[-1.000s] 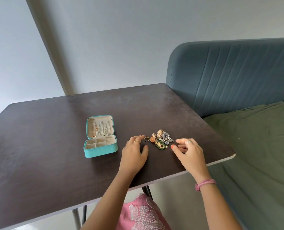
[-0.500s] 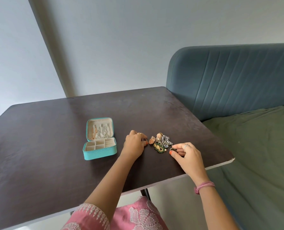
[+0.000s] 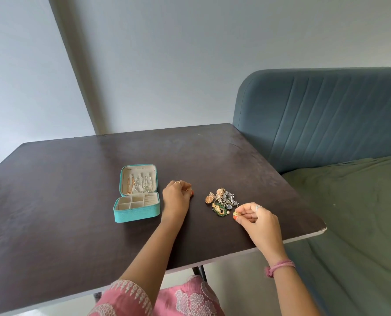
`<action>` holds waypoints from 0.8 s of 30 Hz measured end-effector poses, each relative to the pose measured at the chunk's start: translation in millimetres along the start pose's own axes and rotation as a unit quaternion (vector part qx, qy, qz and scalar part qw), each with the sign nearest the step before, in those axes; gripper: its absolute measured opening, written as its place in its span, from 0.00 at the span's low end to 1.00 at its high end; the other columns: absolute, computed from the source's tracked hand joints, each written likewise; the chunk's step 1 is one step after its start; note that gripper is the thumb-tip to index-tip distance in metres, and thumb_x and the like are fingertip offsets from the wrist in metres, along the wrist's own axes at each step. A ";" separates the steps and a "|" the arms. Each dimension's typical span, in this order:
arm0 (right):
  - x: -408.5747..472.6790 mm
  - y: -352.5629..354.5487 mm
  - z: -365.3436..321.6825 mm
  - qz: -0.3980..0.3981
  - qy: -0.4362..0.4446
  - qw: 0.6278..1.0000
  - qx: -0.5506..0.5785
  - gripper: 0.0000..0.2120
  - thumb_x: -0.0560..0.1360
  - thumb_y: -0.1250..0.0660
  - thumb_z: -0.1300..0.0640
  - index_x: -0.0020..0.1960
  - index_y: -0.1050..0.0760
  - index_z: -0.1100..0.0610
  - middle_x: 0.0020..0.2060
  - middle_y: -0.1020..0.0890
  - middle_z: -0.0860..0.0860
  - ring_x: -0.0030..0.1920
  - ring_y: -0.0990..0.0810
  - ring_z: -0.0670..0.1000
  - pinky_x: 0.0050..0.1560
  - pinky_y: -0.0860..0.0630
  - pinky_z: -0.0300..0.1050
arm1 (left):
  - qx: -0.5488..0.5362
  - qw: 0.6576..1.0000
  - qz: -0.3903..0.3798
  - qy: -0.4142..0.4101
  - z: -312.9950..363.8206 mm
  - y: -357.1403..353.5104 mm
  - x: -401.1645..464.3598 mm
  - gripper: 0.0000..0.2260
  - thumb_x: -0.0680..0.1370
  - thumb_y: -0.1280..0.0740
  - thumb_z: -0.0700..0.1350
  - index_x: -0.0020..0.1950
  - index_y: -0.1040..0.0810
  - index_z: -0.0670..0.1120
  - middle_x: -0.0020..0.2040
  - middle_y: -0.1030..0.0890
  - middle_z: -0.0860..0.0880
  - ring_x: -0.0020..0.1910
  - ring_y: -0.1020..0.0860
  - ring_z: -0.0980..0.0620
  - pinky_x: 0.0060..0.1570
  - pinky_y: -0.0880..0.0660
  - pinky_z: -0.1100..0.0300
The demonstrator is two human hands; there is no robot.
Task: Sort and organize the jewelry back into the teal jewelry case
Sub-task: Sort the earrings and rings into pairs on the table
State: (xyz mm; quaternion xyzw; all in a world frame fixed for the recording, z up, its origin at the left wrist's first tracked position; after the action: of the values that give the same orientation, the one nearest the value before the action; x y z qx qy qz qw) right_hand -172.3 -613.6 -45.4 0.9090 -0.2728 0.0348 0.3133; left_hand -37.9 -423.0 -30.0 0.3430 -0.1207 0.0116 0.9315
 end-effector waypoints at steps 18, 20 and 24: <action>0.4 10.1 2.9 -0.082 -0.043 0.992 0.086 0.08 0.68 0.24 0.63 0.40 0.17 0.50 0.38 0.15 0.45 0.41 0.17 0.41 0.45 0.23 0.34 | 0.069 0.996 -0.012 -0.060 -1.0 -5.4 -14.2 0.10 0.79 0.38 0.36 0.54 0.18 0.40 0.55 0.21 0.44 0.54 0.24 0.46 0.55 0.30 0.61; -0.2 10.3 0.5 -0.083 -0.042 0.993 0.078 0.07 0.68 0.24 0.62 0.39 0.17 0.50 0.36 0.15 0.46 0.40 0.17 0.42 0.42 0.24 0.34 | 0.059 0.996 -0.015 -0.059 0.5 -3.7 -17.2 0.11 0.79 0.39 0.37 0.58 0.20 0.40 0.59 0.23 0.43 0.57 0.25 0.47 0.58 0.32 0.63; -1.9 9.0 -3.6 -0.087 -0.036 0.994 0.063 0.06 0.68 0.24 0.60 0.39 0.17 0.49 0.34 0.15 0.44 0.38 0.17 0.40 0.40 0.25 0.32 | 0.021 0.995 -0.002 -0.102 7.1 4.1 -40.0 0.14 0.78 0.36 0.38 0.64 0.25 0.41 0.62 0.29 0.45 0.61 0.27 0.48 0.58 0.38 0.69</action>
State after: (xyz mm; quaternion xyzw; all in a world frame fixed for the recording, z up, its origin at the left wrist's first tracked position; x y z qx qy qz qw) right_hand -178.2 -616.5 -38.1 0.9478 -0.2011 -0.0087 0.2474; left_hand -78.7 -421.9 -31.4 0.3624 -0.2138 -0.0230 0.9069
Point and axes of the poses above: each hand's wrist, its own x-axis towards the middle knuckle, its own y-axis out of the back of the hand, z = x × y, the point moved 4 cm from there along x, towards the middle knuckle
